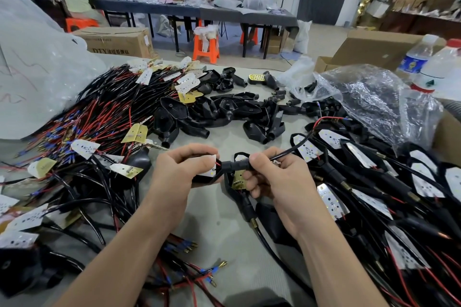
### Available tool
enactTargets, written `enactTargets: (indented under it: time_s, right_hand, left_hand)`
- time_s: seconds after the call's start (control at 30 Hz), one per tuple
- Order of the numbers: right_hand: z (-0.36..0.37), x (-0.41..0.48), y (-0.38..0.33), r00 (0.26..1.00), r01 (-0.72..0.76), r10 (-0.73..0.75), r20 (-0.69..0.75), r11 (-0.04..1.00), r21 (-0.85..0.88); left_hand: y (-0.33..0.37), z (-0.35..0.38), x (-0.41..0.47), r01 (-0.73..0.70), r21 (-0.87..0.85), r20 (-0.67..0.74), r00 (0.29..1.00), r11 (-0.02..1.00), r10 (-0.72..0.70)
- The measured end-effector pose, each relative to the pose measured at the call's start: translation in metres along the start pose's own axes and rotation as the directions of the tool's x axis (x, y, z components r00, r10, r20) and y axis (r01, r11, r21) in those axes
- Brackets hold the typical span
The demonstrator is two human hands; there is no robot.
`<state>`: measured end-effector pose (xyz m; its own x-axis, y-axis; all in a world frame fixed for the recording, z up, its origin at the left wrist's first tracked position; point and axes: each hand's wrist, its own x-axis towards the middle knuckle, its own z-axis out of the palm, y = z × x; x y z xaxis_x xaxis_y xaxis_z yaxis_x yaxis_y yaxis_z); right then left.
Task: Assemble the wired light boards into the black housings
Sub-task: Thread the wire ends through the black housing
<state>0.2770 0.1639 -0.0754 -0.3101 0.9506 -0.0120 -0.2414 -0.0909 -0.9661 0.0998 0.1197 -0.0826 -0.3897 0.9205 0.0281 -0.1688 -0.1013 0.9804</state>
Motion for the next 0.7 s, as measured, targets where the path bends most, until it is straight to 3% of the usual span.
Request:
enactTargets:
  time_s: [0.13, 0.2, 0.37, 0.6, 0.7]
  right_hand:
    - [0.006, 0.001, 0.003, 0.999, -0.051, 0.051, 0.002, 0.998, 0.028]
    - [0.007, 0.000, 0.004, 0.999, -0.052, 0.052, 0.009, 0.999, 0.014]
    - [0.011, -0.002, 0.004, 1.000, -0.008, 0.008, 0.020, 1.000, 0.022]
    - [0.014, -0.003, 0.001, 1.000, 0.022, -0.022, -0.019, 1.000, -0.002]
    - [0.010, -0.001, -0.004, 0.993, 0.082, -0.084, -0.083, 0.996, -0.024]
  left_hand:
    - [0.001, 0.003, -0.005, -0.169, 0.098, -0.114, 0.977, 0.981, 0.180]
    - [0.003, 0.002, -0.006, -0.223, 0.201, -0.059, 0.969, 0.954, 0.239]
    - [0.001, 0.001, -0.004, -0.130, 0.035, -0.020, 0.991, 0.991, 0.131]
    - [0.001, 0.003, -0.002, -0.053, -0.071, 0.102, 0.993, 0.996, 0.061]
    - [-0.001, 0.006, -0.001, -0.143, 0.051, 0.014, 0.990, 0.988, 0.143]
